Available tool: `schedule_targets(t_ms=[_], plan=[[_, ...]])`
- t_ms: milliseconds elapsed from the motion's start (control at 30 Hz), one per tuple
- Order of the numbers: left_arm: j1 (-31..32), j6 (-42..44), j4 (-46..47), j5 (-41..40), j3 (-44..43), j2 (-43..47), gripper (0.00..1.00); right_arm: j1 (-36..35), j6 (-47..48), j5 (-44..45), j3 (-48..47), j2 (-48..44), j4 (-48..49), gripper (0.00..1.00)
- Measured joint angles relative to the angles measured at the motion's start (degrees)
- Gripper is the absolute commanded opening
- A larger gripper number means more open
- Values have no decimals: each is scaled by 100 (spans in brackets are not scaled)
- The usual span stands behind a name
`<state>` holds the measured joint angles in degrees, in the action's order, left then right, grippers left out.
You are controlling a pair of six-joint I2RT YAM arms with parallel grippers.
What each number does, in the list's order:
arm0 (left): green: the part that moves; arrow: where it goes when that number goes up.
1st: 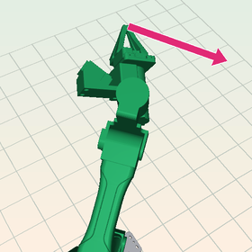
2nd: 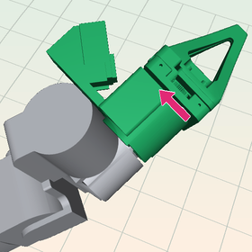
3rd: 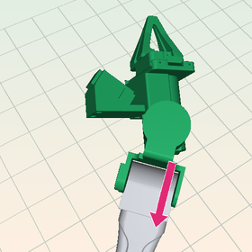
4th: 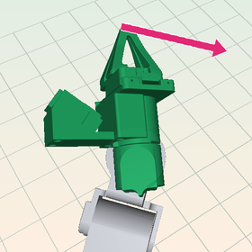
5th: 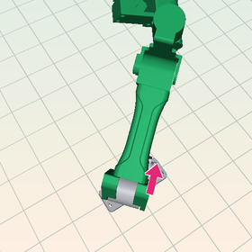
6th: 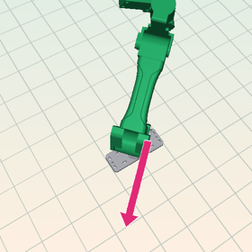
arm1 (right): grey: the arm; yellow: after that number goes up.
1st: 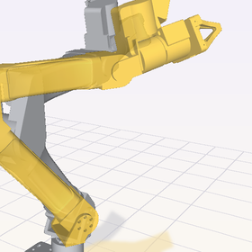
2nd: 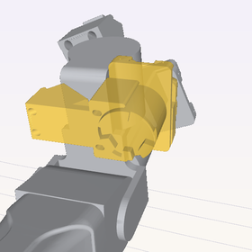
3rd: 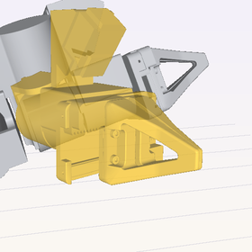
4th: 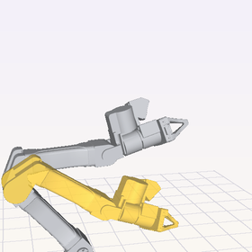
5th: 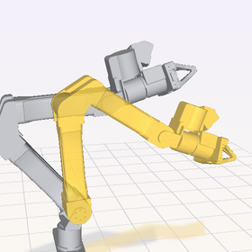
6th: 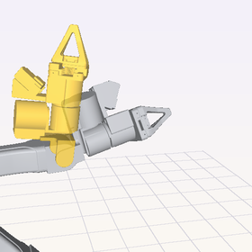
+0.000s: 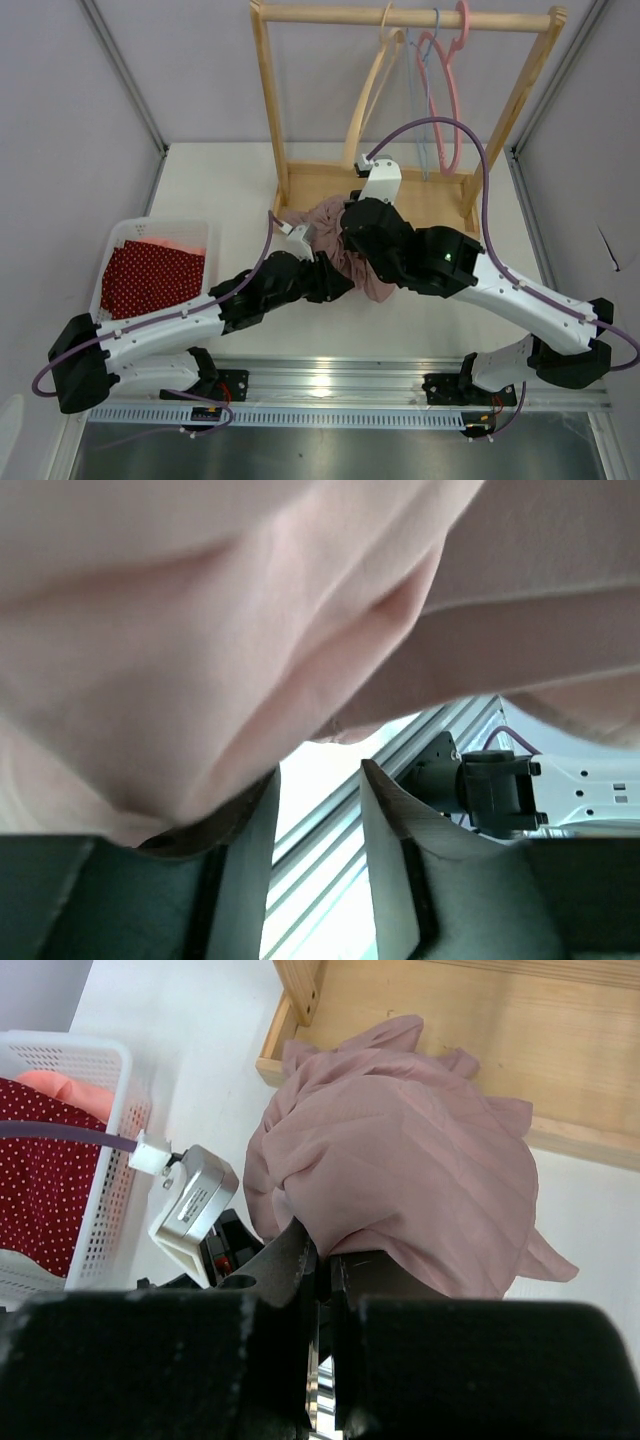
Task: Place the skirt on the hanger
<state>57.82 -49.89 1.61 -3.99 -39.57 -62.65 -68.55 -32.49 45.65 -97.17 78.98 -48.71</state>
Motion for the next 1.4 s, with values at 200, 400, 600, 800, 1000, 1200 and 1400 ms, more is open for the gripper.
schedule_targets(t_ms=[200, 400, 600, 800, 1000, 1200, 1400], plan=[[90, -166, -299, -170, 57, 109, 50, 0, 4, 0, -15, 31, -4, 0], [105, -380, -328, -468, 177, 138, 54, 0, 4, -2, -155, 37, -39, 0], [103, -516, -190, -693, 271, 122, 54, 0, 4, -2, -262, 37, -81, 0], [70, -573, 46, -809, 271, -50, 53, 0, -2, -2, -271, 37, -111, 0], [-42, -667, 94, -922, 260, -111, 50, 0, -11, -2, -271, 37, -195, 0], [-138, -713, 247, -986, 264, -72, 50, -2, -28, -2, -271, 37, -227, 0], [-164, -708, 385, -935, 264, -153, 49, -13, -26, -2, -271, 37, -243, 0]])
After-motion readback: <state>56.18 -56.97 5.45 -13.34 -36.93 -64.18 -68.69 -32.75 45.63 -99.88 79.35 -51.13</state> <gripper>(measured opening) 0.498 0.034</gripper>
